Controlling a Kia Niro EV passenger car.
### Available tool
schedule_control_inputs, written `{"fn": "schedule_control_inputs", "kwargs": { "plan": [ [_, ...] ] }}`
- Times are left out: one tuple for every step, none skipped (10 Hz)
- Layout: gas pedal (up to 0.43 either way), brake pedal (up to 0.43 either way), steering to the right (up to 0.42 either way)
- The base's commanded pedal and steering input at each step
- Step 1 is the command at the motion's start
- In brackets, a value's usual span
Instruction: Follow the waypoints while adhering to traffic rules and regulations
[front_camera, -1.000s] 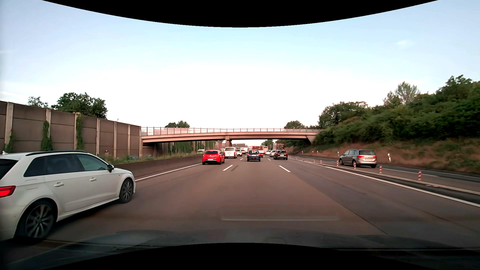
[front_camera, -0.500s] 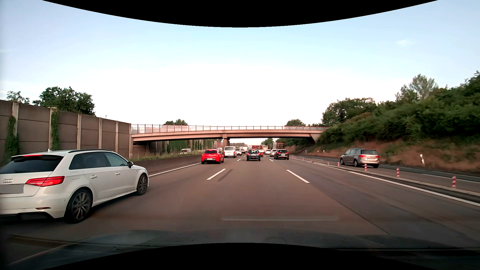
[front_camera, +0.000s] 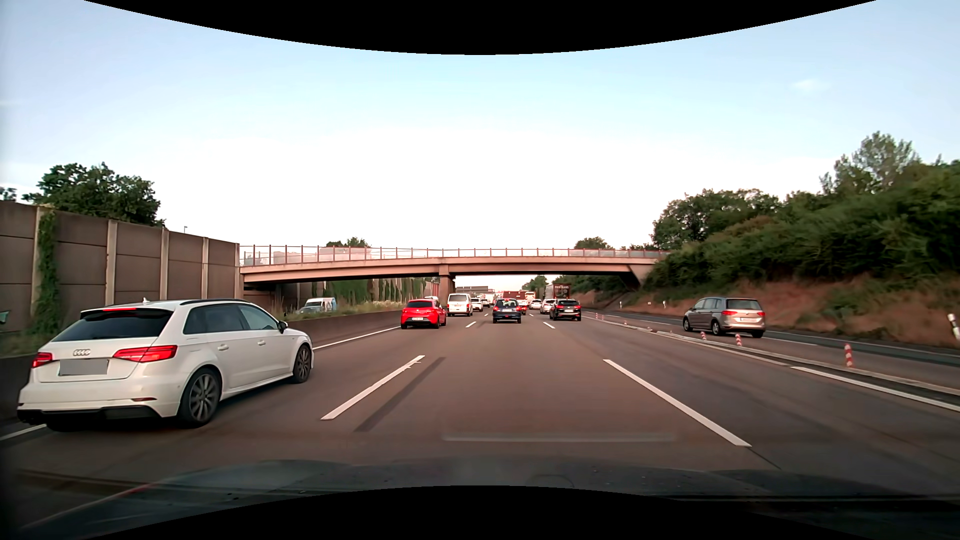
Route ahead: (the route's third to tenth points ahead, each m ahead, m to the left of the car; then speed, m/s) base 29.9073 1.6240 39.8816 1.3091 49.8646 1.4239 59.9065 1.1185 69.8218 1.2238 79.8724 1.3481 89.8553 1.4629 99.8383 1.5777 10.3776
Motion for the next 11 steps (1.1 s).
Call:
{"fn": "schedule_control_inputs", "kwargs": {
  "plan": [
    [0.0,0.0,-0.003],
    [0.0,0.0,-0.003],
    [0.0,0.0,-0.003],
    [0.0,0.0,-0.003],
    [0.0,0.0,-0.003],
    [0.0,0.0,-0.003],
    [0.0,0.0,-0.003],
    [0.0,0.0,-0.004],
    [0.0,0.006,-0.004],
    [0.0,0.03,-0.003],
    [0.0,0.055,-0.004]
  ]
}}
